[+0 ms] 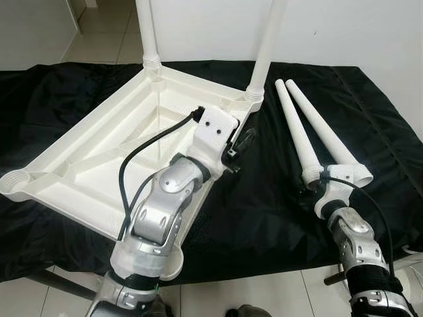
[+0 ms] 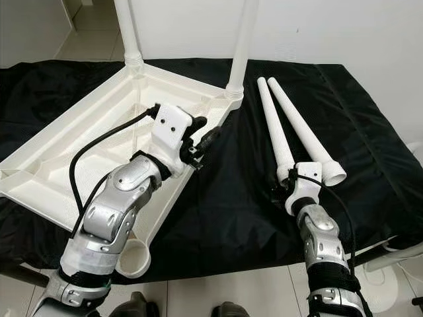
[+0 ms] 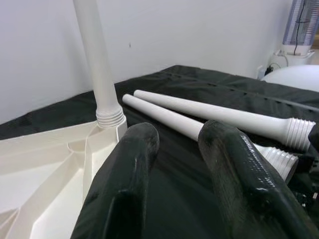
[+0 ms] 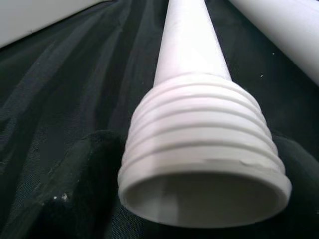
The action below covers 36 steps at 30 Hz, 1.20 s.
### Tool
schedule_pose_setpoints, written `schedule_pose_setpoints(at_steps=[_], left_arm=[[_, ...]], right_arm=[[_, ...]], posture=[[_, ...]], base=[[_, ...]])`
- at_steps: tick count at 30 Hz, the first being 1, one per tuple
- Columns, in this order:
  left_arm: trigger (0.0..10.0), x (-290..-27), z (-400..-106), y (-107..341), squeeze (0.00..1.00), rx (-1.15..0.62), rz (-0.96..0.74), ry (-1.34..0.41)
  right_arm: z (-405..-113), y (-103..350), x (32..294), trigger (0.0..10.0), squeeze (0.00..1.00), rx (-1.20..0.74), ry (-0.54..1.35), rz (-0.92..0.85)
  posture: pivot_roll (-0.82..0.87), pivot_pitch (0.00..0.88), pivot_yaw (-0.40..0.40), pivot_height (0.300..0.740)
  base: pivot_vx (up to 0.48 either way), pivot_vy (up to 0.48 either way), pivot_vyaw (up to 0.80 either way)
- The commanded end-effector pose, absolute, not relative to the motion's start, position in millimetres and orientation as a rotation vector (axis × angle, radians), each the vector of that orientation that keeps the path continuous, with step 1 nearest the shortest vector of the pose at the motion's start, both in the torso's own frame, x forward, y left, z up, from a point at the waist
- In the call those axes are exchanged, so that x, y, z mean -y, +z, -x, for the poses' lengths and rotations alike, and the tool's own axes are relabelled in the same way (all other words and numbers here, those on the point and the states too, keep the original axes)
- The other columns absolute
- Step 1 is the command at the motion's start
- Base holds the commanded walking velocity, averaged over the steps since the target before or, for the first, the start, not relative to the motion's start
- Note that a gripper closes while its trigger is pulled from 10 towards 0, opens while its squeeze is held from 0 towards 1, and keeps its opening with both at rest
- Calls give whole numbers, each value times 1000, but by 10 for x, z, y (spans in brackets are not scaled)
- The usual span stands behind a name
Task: Building children table
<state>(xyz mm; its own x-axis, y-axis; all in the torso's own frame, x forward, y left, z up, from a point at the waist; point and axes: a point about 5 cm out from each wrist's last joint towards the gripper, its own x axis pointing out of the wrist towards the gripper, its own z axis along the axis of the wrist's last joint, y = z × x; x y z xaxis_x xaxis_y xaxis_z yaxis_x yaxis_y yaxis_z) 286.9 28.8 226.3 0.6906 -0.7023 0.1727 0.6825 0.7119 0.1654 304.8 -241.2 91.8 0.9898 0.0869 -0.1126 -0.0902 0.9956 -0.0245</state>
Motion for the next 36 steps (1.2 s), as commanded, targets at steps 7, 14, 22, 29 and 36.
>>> schedule_pose_setpoints(at_steps=[7,14,22,29,36], left_arm=[[10000,-279,-2933,2286,0,255,-109,-735],[10000,-277,-2975,2321,0,273,-114,-730],[10000,-259,-2996,2345,0,293,-121,-741],[10000,-242,-3013,2379,0,314,-125,-748],[10000,-226,-3036,2395,0,330,-125,-748]], right_arm=[[-3115,890,2342,10000,0,-105,89,52],[-3234,948,2316,10000,0,-80,73,66],[-3320,945,2298,10000,0,-84,56,44],[-3287,815,2256,4039,0,-131,82,38],[-3258,762,2273,0,0,-141,67,12]], posture=[[-75,0,10,740],[-79,0,20,740],[-87,0,36,740],[-88,0,37,740],[-96,0,38,740]], base=[[0,0,0],[0,0,0],[0,0,0],[0,0,0],[0,0,0]])
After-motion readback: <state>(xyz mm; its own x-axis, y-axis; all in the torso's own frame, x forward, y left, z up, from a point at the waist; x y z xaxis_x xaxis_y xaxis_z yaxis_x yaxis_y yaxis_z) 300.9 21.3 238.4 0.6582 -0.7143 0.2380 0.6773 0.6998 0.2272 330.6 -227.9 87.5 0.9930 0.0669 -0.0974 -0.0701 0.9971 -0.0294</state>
